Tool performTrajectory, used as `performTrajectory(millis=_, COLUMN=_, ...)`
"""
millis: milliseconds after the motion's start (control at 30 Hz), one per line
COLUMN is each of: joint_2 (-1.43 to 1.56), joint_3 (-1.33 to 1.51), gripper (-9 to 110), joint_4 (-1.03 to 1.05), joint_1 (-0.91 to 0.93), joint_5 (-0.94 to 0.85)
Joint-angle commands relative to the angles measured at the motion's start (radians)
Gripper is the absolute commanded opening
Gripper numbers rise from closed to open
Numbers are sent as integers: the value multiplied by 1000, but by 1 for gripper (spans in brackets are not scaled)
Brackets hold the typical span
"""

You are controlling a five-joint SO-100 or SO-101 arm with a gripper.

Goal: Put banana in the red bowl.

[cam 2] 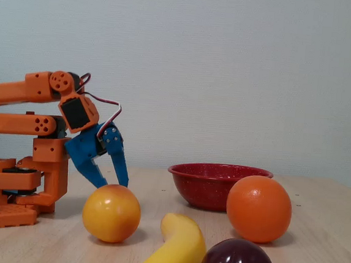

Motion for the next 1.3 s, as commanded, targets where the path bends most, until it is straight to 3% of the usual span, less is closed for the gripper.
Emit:
performTrajectory(millis=0, joint_2=-46, joint_3=-135, gripper=0, joint_4=-6, joint_1=20, joint_5=-37)
performTrajectory(millis=867, joint_2=-552, joint_3=-620, gripper=0, joint_4=-26, joint_1=179, joint_5=-155)
performTrajectory(millis=1267, joint_2=-890, joint_3=-1019, gripper=0, joint_4=86, joint_1=307, joint_5=-170)
